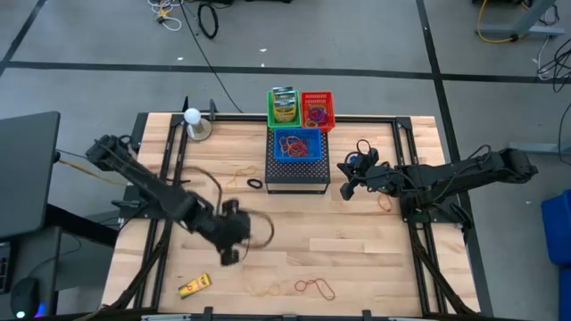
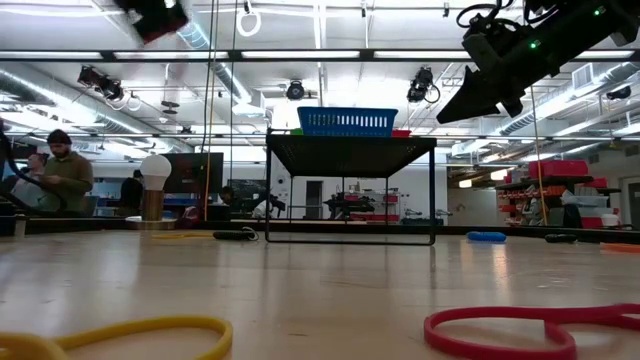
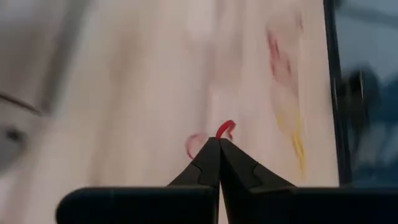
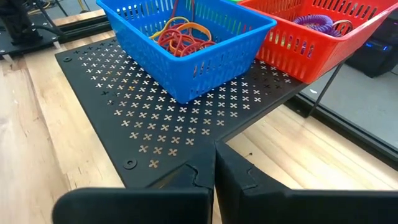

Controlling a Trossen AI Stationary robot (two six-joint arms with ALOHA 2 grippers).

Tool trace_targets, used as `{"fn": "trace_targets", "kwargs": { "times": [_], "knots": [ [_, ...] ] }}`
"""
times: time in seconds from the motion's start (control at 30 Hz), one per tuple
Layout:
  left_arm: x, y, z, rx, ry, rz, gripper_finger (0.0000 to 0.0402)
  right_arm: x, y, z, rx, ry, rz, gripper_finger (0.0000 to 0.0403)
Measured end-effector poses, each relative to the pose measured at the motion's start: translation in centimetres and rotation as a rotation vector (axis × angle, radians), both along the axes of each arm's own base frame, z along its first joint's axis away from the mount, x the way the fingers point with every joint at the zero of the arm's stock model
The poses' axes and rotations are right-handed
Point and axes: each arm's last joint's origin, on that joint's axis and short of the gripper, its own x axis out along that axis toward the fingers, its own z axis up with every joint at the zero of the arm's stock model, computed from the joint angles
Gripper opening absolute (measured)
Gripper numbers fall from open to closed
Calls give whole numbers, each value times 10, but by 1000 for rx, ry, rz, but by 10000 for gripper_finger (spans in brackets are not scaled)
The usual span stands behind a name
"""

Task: Pick & Place Office Desk Supplies
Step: Put the red rubber band into the blue bin on the shelf

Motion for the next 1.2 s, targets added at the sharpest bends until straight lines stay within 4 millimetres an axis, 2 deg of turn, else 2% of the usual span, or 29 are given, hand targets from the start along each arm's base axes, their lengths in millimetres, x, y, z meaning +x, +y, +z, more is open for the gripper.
{"fn": "trace_targets", "kwargs": {
  "times": [0.27,0.43,0.63,0.77,0.9,1.1,1.2],
  "knots": [
    [30,64,65,169,-218,178,3,0,0,0,0,-3,0,7],
    [45,110,83,336,-233,222,3,0,0,0,3,-6,-2,7],
    [60,163,106,429,-396,350,3,0,0,0,4,-7,-2,7],
    [71,194,104,430,-449,420,3,0,0,0,7,-9,-4,7],
    [88,215,91,413,-458,428,3,0,0,0,7,-10,-4,7],
    [104,228,69,420,-407,427,3,0,0,0,7,-10,-4,7],
    [107,231,71,440,-440,434,3,0,0,0,9,-12,-5,7]
  ]
}}
